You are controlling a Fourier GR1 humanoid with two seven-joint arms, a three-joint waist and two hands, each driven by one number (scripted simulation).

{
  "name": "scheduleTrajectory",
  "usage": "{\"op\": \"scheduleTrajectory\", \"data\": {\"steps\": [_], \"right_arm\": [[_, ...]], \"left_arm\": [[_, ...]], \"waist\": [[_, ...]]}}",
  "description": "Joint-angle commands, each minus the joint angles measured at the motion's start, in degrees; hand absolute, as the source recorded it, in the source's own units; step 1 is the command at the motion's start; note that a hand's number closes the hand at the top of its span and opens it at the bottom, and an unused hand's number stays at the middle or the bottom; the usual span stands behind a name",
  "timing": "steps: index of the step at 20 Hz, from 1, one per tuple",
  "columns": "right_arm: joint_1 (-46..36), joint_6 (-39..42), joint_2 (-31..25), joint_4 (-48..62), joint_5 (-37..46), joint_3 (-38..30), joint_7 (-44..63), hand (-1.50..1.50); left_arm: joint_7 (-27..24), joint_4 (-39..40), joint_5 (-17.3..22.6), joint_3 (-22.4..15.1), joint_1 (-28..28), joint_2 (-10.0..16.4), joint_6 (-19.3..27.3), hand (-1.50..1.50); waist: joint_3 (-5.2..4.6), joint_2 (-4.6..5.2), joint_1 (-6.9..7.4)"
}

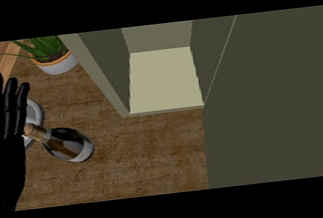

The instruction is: Pick up the wine, place it into the cabinet and close the cabinet

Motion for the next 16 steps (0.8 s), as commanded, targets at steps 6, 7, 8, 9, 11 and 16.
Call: {"op": "scheduleTrajectory", "data": {"steps": [6, 7, 8, 9, 11, 16], "right_arm": [[10.52, 2.28, 1.19, -8.64, -1.43, 1.99, -0.91, -1.5], [7.72, 6.13, 2.69, -7.02, -8.08, 8.52, 6.34, -1.5], [8.83, 5.88, 2.93, -6.15, -7.19, 9.36, 6.33, -1.5], [9.35, 5.66, 2.44, -12.28, -9.15, 9.6, 11.4, -1.5], [12.44, 4.81, 3.11, -15.36, -8.03, 11.83, 12.62, -1.5], [8.66, 0.14, 3.9, -24.69, -3.44, 17.39, 24.72, -1.5]], "left_arm": [[-0.6, 3.15, 2.28, 13.29, -1.45, 3.94, 2.43, -1.5], [4.75, 5.41, 7.96, 8.51, -0.62, -2.44, 2.99, -1.5], [6.63, 4.87, 10.26, 10.69, -0.53, -1.13, 2.3, -1.5], [10.82, 1.73, 10.44, 11.05, -2.38, -0.36, 3.54, -1.5], [12.39, 2.49, 11.12, 11.51, -4.02, 0.14, 4.03, -1.5], [19.63, -4.85, 5.14, 5.48, -5.18, -2.31, 10.05, -1.5]], "waist": [[0.45, 0.72, 0.29], [0.39, 0.77, 0.37], [0.41, 0.76, 0.82], [0.42, 0.48, 0.4], [0.43, 0.67, 0.27], [0.42, 0.73, 0.62]]}}
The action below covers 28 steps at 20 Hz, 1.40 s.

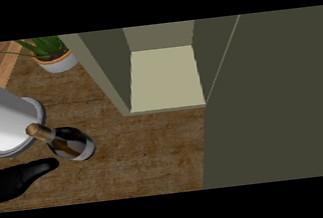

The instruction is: Pick up the wine, place it into the cabinet and close the cabinet

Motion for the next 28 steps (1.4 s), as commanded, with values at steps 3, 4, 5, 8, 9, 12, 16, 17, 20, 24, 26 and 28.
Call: {"op": "scheduleTrajectory", "data": {"steps": [3, 4, 5, 8, 9, 12, 16, 17, 20, 24, 26, 28], "right_arm": [[-4.39, -1.76, -0.21, -5.17, 0.15, 0.99, 9.79, -1.5], [1.84, -2.46, 0.29, -12.26, 3.87, 6.95, 10.67, -1.5], [-3.57, -4.68, 1.31, -9.83, 6.21, 7.63, 13.8, -1.5], [-2.92, -5.23, 0.4, -11.63, 5.23, 7.39, 15.1, -1.5], [-0.04, -6.01, 1.05, -12.43, 10.26, 13.9, 14.2, -1.5], [-4.71, -7.5, 0.46, -10.82, 9.09, 10.7, 15.75, -1.5], [-7.11, -9.48, -0.41, -12.81, 9.89, 12.19, 19.97, -1.5], [-2.53, -9.6, -0.67, -13.87, 10.41, 14.25, 16.79, -1.5], [-8.52, -13.27, 1.02, -10.68, 15.79, 18.63, 18.86, -1.5], [-6.68, -13.09, -2.78, -15.59, 12.53, 16.78, 21.57, -1.5], [-6.12, -15.81, -1.53, -13.54, 16.46, 20.75, 20.08, -1.5], [-9.04, -14.38, -4.04, -13.65, 11.12, 14.13, 21.42, -1.5]], "left_arm": [[9.13, -3.59, 1.65, 1.28, -4.21, 1.87, 2.98, -1.5], [7.72, -6.59, -0.62, -0.98, 0.26, -0.05, 3.24, -1.5], [10.61, -5.35, 0.0, 0.99, -3.08, 1.88, 4.09, -1.5], [16.26, -9.81, -1.99, -1.12, -4.81, 2.4, 6.19, -1.5], [13.21, -7.82, -1.45, -0.13, -2.1, 1.97, 4.82, -1.5], [18.75, -10.36, 2.0, 4.23, -2.78, 4.96, 4.75, -1.5], [19.29, -7.61, -3.96, 0.25, -6.89, 3.44, 8.48, -1.5], [19.22, -12.12, -3.85, -1.22, -1.72, 1.76, 7.98, -1.5], [16.65, -9.47, -2.48, 0.22, 0.05, 2.07, 6.11, -1.5], [17.11, -5.28, -2.73, 3.27, -3.47, 4.57, 6.35, -1.5], [17.85, -7.12, -3.18, 1.63, -2.05, 3.03, 7.16, -1.5], [16.35, -4.81, 1.17, 5.09, -1.86, 4.31, 4.91, -1.5]], "waist": [[0.01, 0.14, 0.21], [0.0, -0.01, 0.03], [-0.01, 0.08, 0.18], [0.01, 0.04, 0.01], [-0.02, -0.02, -0.11], [-0.03, -0.02, 0.23], [-0.02, 0.03, -0.21], [-0.01, -0.12, -0.19], [-0.11, -0.08, -0.1], [-0.07, -0.13, -0.73], [-0.07, -0.21, -0.55], [-0.06, -0.02, -0.21]]}}
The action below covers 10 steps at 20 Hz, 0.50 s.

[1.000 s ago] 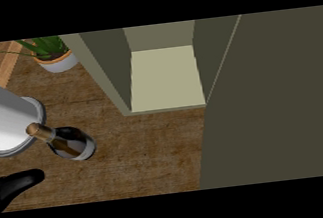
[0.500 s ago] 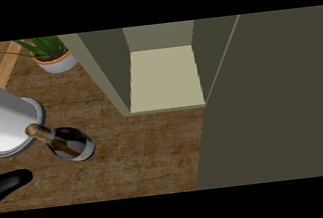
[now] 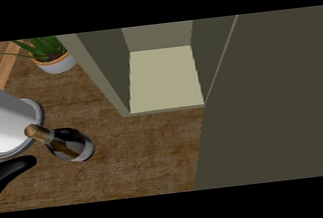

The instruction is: Pick up the wine, place it into the cabinet and close the cabinet

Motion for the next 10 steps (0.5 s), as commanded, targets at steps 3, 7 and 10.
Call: {"op": "scheduleTrajectory", "data": {"steps": [3, 7, 10], "right_arm": [[-1.42, -1.8, -2.59, -8.91, 6.78, -0.39, 4.78, -1.5], [1.03, -4.67, -2.89, -10.47, 10.22, 5.08, 5.16, -1.5], [-1.69, -4.13, -5.14, -10.47, 9.03, 3.56, 6.94, -1.5]], "left_arm": [[-6.2, 5.42, 2.73, 3.17, 2.31, 0.13, -2.82, -1.5], [-10.98, 7.27, 0.91, 0.91, 5.19, -2.35, -3.23, -1.5], [-14.91, 11.31, -0.6, -0.79, 5.64, -4.06, -3.5, -1.5]], "waist": [[-0.04, 0.11, 0.01], [-0.03, -0.06, -0.21], [-0.03, 0.01, -0.45]]}}
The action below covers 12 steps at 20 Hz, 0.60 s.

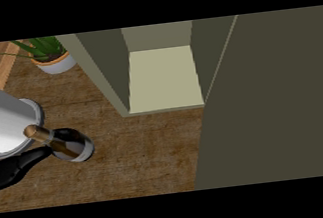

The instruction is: Pick up the wine, place it into the cabinet and close the cabinet

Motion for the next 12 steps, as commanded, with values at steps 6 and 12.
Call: {"op": "scheduleTrajectory", "data": {"steps": [6, 12], "right_arm": [[-0.09, -3.89, -2.38, -8.67, 9.67, 3.33, 3.75, -1.5], [0.19, -5.04, -5.09, -11.49, 9.9, 4.56, 6.02, -1.5]], "left_arm": [[-9.35, 5.58, -1.95, -1.19, 5.75, -3.05, -1.61, -1.5], [-16.36, 14.08, 0.71, 2.39, 5.76, -2.35, -4.23, -1.5]], "waist": [[0.01, -0.08, 0.1], [0.0, -0.09, -0.23]]}}
